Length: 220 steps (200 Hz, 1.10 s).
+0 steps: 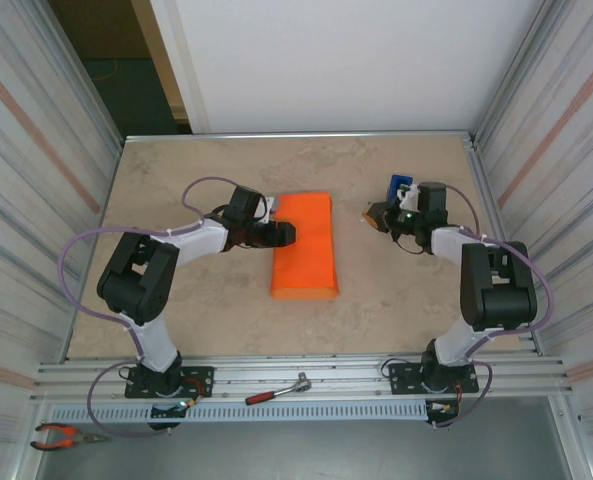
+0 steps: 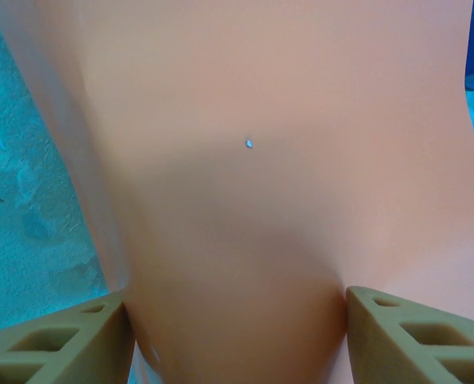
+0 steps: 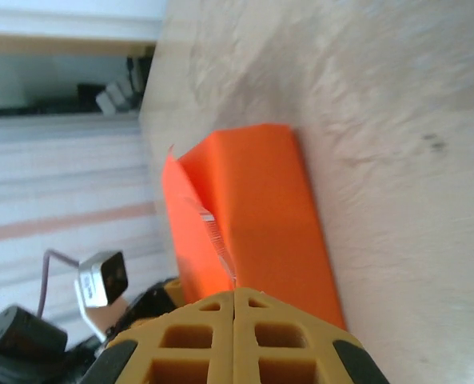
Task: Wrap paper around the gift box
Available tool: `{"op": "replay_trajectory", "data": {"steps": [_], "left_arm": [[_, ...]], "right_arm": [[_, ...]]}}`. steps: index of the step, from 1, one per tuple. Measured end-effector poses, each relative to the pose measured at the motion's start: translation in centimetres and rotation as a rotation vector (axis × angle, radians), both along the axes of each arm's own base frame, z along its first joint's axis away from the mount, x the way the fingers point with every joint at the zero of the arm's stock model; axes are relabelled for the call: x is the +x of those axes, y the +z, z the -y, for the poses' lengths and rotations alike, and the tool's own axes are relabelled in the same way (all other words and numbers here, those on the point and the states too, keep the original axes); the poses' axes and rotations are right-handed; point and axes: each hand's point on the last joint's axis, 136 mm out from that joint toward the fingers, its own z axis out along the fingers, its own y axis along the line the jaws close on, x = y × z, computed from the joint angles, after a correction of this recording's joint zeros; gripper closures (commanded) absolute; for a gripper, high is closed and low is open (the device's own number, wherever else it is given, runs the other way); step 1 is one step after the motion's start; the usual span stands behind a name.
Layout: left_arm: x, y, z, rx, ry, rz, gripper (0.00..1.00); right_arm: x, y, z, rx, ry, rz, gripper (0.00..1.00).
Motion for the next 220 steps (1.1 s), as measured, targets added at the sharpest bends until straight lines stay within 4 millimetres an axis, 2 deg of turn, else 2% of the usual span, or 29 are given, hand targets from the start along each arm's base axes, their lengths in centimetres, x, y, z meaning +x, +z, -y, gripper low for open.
{"op": "replay_trajectory", "data": {"steps": [36,65,82,130,192,220], "left_arm": [[0.0,0.0,0.0,-0.001,0.000,0.001,0.35],[0.0,0.0,0.0,-0.001,0.000,0.001,0.35],[0.0,0.0,0.0,-0.001,0.000,0.001,0.35],[0.0,0.0,0.0,-0.001,0.000,0.001,0.35],[0.0,0.0,0.0,-0.001,0.000,0.002,0.35],[0.0,0.0,0.0,-0.001,0.000,0.001,0.35]], "right_arm": [[-0.4,1.0,-4.5,-0.006,0.156,0.008,1.00],[-0.8,0.6,-7.4,-0.028,0.256,-0.004,1.00],[-1.2,0.1,-8.3,-0.041,0.290,-0.017,1.00],[-2.0,-1.9,-8.4,-0.068,0.317,-0.071,1.00],[-2.4,-2.6,-8.1,-0.090,0.327,-0.086,1.00],[-2.5,-3.5,-7.8,-0.100,0.324,-0.113,1.00]]}}
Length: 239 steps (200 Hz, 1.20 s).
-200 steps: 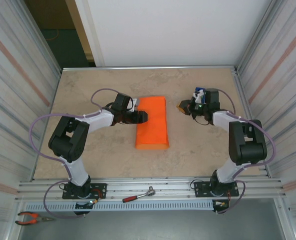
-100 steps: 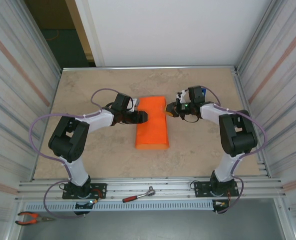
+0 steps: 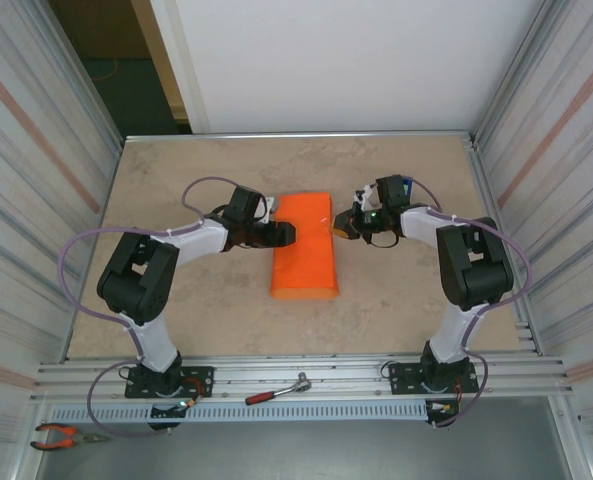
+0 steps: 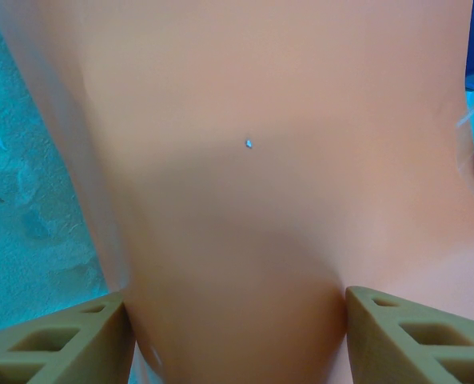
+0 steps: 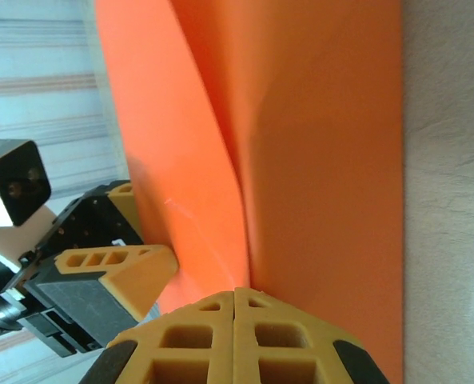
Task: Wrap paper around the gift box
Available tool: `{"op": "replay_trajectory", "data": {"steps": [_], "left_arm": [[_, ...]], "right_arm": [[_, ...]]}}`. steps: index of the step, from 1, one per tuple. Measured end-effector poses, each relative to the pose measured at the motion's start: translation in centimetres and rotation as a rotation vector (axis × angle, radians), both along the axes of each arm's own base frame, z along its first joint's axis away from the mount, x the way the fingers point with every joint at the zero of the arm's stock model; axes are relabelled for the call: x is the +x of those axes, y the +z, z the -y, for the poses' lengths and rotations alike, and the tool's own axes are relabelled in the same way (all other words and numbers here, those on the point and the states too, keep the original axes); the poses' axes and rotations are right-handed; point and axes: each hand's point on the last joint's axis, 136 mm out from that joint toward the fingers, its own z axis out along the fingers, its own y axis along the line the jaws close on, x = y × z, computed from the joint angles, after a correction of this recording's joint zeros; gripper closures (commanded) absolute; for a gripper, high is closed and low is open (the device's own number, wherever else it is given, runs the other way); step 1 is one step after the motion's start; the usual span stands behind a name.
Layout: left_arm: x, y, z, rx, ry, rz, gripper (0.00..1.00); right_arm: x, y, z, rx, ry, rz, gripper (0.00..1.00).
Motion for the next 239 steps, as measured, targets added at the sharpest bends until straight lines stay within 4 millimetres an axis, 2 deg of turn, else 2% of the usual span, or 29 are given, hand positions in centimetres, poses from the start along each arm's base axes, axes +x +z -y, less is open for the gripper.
{"op": "replay_trajectory", "data": {"steps": [109,159,239], "left_arm": [[0.02,0.03,0.01,-0.002,0.000,0.005,0.35],[0.02,0.03,0.01,-0.002,0.001,0.004,0.35],[0.03,0.04,0.01,-0.003,0.002,0.003,0.35]], "right_arm": [[0.42,-0.12,0.18,-0.039,0.019,0.020,1.00],[0.52,-0.08,0.21,-0.074,0.023,0.024,0.92],[0.46,-0.07,-0.06,-0.127,0.039,0.036,0.90]]}}
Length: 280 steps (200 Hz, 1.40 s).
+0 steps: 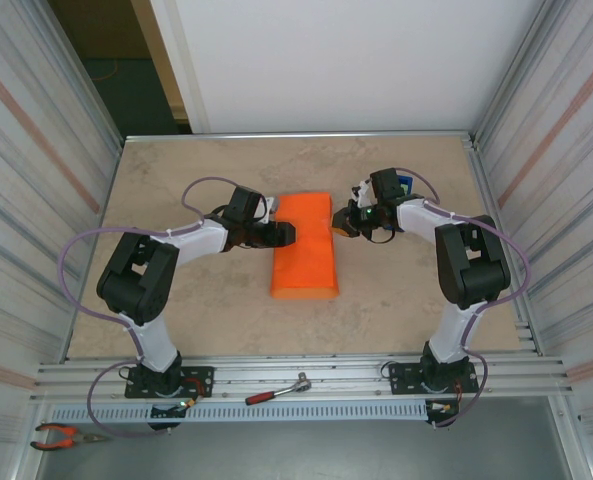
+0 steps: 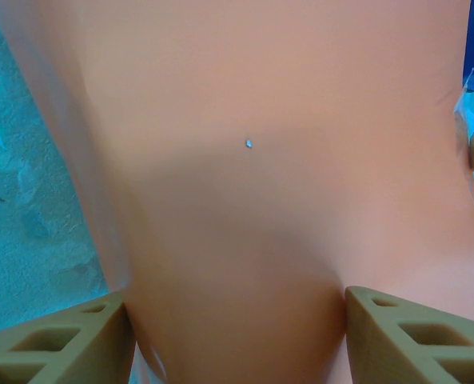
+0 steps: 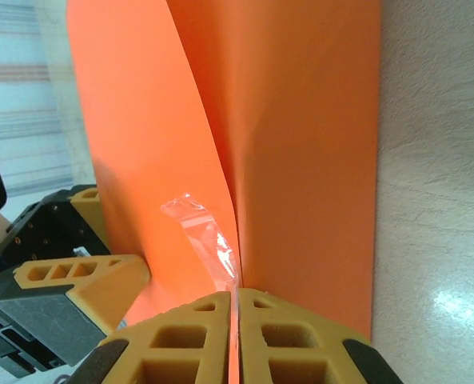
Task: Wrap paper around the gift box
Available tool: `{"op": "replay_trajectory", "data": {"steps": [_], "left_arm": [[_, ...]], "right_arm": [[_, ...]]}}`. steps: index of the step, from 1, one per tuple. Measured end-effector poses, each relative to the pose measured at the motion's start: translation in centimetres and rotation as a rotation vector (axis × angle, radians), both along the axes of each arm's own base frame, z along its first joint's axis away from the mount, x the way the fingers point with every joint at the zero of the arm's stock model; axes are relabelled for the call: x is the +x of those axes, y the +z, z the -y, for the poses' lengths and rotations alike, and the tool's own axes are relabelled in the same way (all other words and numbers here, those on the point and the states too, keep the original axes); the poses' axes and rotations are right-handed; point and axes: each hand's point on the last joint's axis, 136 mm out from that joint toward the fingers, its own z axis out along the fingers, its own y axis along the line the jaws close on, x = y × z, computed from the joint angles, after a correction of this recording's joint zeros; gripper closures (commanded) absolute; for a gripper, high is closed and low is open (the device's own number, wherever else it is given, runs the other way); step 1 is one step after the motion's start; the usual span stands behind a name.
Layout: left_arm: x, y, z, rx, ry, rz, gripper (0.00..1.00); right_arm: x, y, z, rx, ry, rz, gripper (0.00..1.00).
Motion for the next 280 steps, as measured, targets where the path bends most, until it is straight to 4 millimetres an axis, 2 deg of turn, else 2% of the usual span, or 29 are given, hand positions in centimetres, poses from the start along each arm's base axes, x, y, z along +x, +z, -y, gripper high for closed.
{"op": "replay_trajectory", "data": {"steps": [167,280], "left_arm": [[-0.07,-0.08,-0.05,0.000,0.001,0.002,0.36],[-0.08,-0.11,-0.07,-0.001,0.004,-0.001,0.36]], "right_arm": [[0.08,0.19,-0.32,-0.147,0.005,0.041,0.90],[0.03,0.45,-0.09,-0.173,0.004,0.059,0.88]]}}
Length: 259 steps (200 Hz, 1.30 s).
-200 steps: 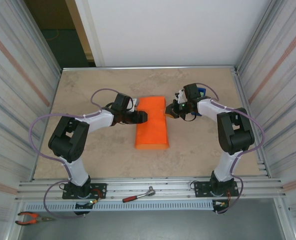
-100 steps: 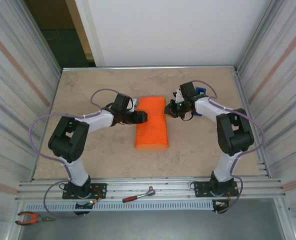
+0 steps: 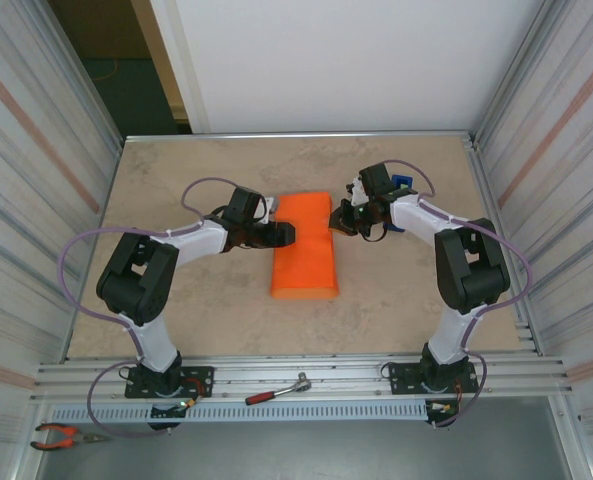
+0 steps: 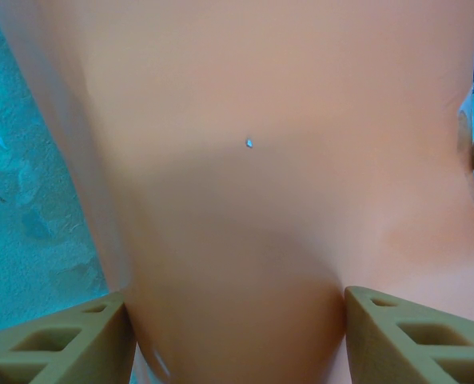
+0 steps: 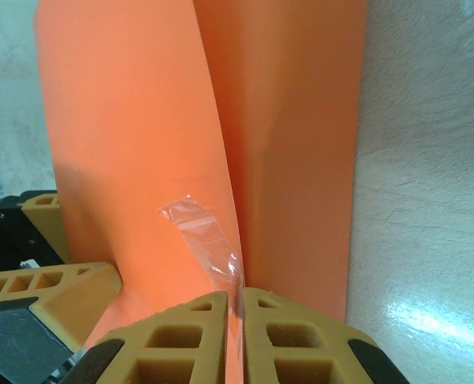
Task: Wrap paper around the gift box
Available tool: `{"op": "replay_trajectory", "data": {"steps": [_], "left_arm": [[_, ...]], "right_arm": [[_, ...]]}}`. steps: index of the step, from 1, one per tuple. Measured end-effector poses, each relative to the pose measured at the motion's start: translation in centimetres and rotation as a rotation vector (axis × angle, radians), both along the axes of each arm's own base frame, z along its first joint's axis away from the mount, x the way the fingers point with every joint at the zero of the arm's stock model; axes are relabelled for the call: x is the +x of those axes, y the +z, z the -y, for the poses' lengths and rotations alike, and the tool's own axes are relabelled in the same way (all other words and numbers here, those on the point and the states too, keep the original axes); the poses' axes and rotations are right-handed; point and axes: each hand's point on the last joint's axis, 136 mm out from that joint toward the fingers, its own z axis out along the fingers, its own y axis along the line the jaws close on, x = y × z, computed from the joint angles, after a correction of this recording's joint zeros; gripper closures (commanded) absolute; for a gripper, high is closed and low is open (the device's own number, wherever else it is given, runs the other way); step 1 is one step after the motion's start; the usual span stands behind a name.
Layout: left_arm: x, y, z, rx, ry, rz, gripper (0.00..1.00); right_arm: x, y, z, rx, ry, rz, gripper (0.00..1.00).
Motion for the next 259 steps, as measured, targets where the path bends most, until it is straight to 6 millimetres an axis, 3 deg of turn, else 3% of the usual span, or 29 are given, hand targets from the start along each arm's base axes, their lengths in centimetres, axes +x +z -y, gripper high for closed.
{"op": "replay_trajectory", "data": {"steps": [53,216,259], "left_arm": [[0.00,0.00,0.00,0.000,0.000,0.000,0.36],[0.15,0.08,0.15,-0.003,-0.001,0.010,0.36],[0.16,0.05,0.14,-0.003,0.000,0.009,0.37]], "right_arm": [[-0.01,0.02,-0.04,0.001,0.002,0.001,0.82],[0.02,0.12,0.12,-0.017,-0.003,-0.003,0.79],[0.02,0.15,0.07,-0.018,-0.002,-0.002,0.74]]}}
